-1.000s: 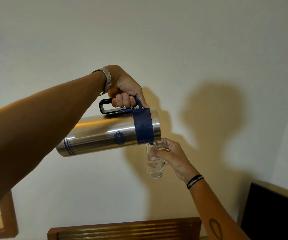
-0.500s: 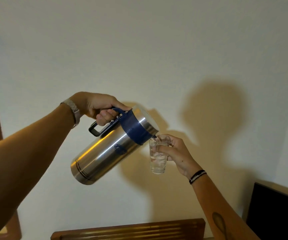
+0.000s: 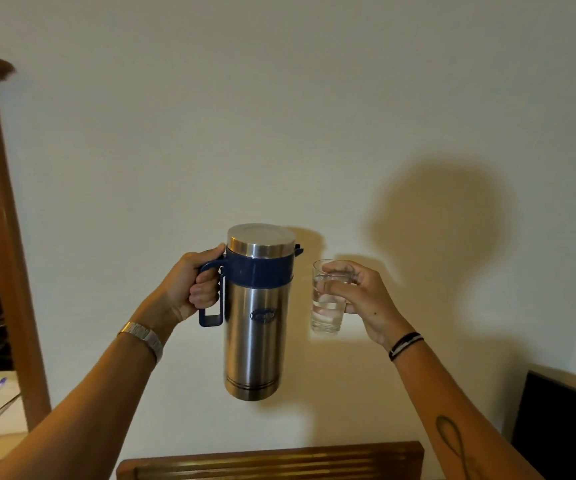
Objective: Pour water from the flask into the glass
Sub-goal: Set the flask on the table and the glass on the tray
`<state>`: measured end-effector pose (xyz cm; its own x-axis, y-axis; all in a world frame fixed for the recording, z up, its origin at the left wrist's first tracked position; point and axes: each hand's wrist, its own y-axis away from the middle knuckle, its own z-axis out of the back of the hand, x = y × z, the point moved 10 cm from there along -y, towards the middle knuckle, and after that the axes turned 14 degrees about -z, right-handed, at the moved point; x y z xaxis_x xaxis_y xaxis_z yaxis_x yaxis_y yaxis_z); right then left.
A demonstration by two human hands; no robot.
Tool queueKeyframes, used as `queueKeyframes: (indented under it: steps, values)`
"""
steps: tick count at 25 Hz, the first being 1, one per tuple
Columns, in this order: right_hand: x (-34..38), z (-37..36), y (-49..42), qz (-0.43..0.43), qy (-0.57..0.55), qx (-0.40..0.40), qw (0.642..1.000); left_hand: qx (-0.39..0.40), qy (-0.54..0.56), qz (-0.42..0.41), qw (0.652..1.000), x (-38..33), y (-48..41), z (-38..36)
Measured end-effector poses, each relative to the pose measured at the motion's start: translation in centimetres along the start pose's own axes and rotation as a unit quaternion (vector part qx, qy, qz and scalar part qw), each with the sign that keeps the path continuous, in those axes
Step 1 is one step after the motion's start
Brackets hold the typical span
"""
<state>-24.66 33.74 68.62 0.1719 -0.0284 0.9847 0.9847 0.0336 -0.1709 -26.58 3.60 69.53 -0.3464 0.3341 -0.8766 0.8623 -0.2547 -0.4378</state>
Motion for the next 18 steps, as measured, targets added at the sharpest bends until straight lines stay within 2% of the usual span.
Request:
queueKeyframes:
  steps: [10,15,18]
  values:
    - [-2.6,1.3,0.7,-0.011,0.031,-0.013,0.999,-0.031,-0.014,-0.004,0.999,3.7,1.2,0.2]
    - [-12.5,2.0,2.1,-0.056,0.067,0.002,0.996,-0.072,-0.062,0.015,0.995,12.6,6.1,2.4]
    - [-22.7,2.5,4.3,-0.117,0.095,-0.009,0.989,-0.084,-0.081,0.062,0.991,21.5,11.1,4.0]
